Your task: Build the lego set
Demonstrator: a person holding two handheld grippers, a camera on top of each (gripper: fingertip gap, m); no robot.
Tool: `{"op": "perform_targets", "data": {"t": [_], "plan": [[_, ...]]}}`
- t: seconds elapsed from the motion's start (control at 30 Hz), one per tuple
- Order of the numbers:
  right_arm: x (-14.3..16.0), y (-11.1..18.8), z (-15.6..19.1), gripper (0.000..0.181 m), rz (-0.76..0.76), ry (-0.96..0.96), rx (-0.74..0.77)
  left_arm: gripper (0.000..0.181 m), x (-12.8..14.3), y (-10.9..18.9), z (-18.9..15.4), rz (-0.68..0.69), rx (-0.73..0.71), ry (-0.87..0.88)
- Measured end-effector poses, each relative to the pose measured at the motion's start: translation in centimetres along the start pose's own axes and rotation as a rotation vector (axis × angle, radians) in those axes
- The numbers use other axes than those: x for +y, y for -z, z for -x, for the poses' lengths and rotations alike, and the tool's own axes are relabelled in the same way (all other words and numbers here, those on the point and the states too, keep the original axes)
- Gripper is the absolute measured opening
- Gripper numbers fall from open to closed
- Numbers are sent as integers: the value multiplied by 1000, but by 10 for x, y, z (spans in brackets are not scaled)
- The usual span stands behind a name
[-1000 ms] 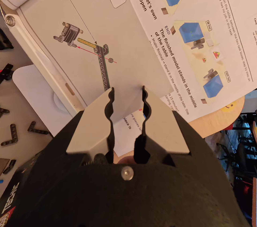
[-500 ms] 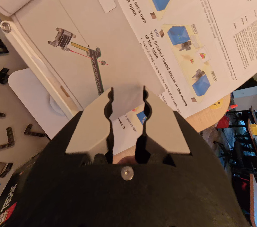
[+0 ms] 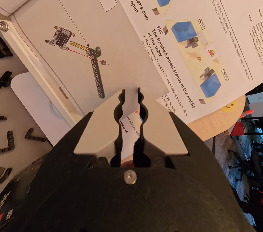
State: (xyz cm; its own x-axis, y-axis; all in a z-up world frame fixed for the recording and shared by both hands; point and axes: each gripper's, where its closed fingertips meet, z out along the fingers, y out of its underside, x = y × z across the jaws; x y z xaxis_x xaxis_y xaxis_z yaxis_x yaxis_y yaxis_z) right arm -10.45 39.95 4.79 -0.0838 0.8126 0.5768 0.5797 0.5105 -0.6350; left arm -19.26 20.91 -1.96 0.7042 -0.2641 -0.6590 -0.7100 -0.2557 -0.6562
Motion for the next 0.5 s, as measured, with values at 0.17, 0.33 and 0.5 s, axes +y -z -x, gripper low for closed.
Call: {"op": "perform_targets", "data": {"t": [0.17, 0.33, 0.5], "plan": [[0, -1, 2, 0, 13, 19, -15, 25, 0, 2, -2, -3, 5, 0], [-4, 5, -6, 27, -8, 10, 27, 25, -3, 5, -1, -41, -8, 19], [-1, 3, -12, 55, -5, -30, 26, 27, -2, 4, -4, -44, 18, 33]]}}
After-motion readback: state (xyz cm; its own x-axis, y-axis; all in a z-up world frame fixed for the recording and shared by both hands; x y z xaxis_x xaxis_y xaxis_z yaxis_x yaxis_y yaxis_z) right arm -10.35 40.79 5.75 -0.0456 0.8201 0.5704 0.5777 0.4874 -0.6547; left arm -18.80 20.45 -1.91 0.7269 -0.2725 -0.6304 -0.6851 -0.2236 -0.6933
